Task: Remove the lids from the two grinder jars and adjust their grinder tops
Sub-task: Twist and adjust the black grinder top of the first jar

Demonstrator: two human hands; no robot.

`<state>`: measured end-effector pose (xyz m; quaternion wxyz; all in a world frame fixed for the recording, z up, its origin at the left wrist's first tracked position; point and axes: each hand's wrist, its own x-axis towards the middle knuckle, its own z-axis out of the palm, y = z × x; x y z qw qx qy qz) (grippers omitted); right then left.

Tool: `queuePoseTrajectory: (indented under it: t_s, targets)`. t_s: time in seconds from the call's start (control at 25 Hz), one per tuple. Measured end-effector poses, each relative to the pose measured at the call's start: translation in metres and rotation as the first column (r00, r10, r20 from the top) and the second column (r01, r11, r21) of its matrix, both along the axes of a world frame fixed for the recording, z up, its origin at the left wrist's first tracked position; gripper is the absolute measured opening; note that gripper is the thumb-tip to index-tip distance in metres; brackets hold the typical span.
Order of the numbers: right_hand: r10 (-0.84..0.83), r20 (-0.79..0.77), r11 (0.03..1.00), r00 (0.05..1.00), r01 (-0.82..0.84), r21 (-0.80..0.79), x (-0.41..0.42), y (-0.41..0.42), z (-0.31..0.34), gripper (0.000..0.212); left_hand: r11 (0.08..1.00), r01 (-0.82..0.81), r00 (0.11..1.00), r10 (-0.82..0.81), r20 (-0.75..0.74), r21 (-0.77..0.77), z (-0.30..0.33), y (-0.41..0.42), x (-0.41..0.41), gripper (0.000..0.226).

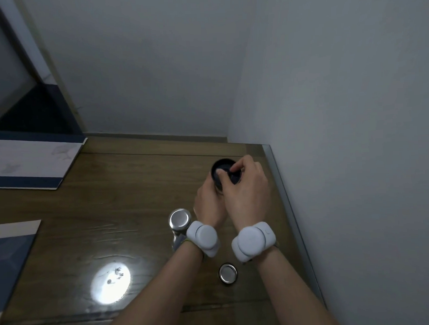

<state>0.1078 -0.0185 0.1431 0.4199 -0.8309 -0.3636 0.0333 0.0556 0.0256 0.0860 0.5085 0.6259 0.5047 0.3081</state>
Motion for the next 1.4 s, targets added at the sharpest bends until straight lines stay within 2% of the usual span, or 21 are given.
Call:
queuePoseTrajectory:
  t_s: [0.12, 0.2, 0.28, 0.32, 0.48, 0.8, 0.96, 1.08, 1.2, 1.4]
  targets:
    - [-0.006, 0.048, 1.000, 0.999, 0.008, -0.025, -0.003, 0.000, -0.003, 0.026, 1.000, 0.005, 1.000, -0.004, 0.027, -0.023, 0.002, -0.001, -0.001, 0.077]
    - [0.040, 0.117, 0.997, 0.992, -0.032, -0.075, 0.001, -0.001, -0.002, 0.027, 1.000, 0.015, 1.000, -0.015, -0.007, -0.011, 0.001, 0.002, -0.002, 0.057]
    - [0.170, 0.156, 0.981, 0.973, -0.151, -0.126, 0.012, -0.002, 0.002, 0.027, 1.000, 0.006, 0.999, -0.006, -0.051, 0.012, -0.002, 0.006, -0.004, 0.032]
    - [0.247, 0.157, 0.963, 0.956, -0.223, -0.153, 0.020, -0.002, 0.006, 0.027, 1.000, 0.012, 0.998, -0.011, -0.055, 0.011, -0.003, 0.009, -0.004, 0.031]
    - [0.474, 0.173, 0.861, 0.863, -0.413, -0.297, 0.047, 0.002, 0.029, 0.026, 0.998, 0.057, 0.997, -0.056, -0.056, 0.033, 0.001, 0.016, -0.008, 0.053]
    - [0.626, 0.211, 0.741, 0.751, -0.489, -0.460, 0.062, 0.009, 0.054, 0.020, 0.988, 0.151, 0.987, -0.149, -0.056, 0.039, -0.010, 0.027, -0.007, 0.064]
    - [0.618, 0.145, 0.736, 0.773, -0.504, -0.452, 0.062, 0.009, 0.050, 0.017, 0.979, 0.196, 0.980, -0.193, -0.045, 0.056, -0.017, 0.029, -0.010, 0.062]
    - [0.560, 0.076, 0.777, 0.825, -0.492, -0.393, 0.060, 0.003, 0.039, 0.021, 0.976, 0.212, 0.977, -0.209, -0.050, 0.059, -0.016, 0.022, -0.011, 0.062]
    - [0.476, 0.040, 0.831, 0.879, -0.434, -0.349, 0.056, -0.003, 0.029, 0.022, 0.978, 0.207, 0.975, -0.203, -0.092, 0.037, -0.006, 0.012, -0.013, 0.065]
    - [0.316, 0.001, 0.904, 0.949, -0.301, -0.304, 0.044, -0.010, 0.015, 0.024, 0.986, 0.164, 0.979, -0.163, -0.122, 0.001, 0.000, -0.003, -0.014, 0.050]
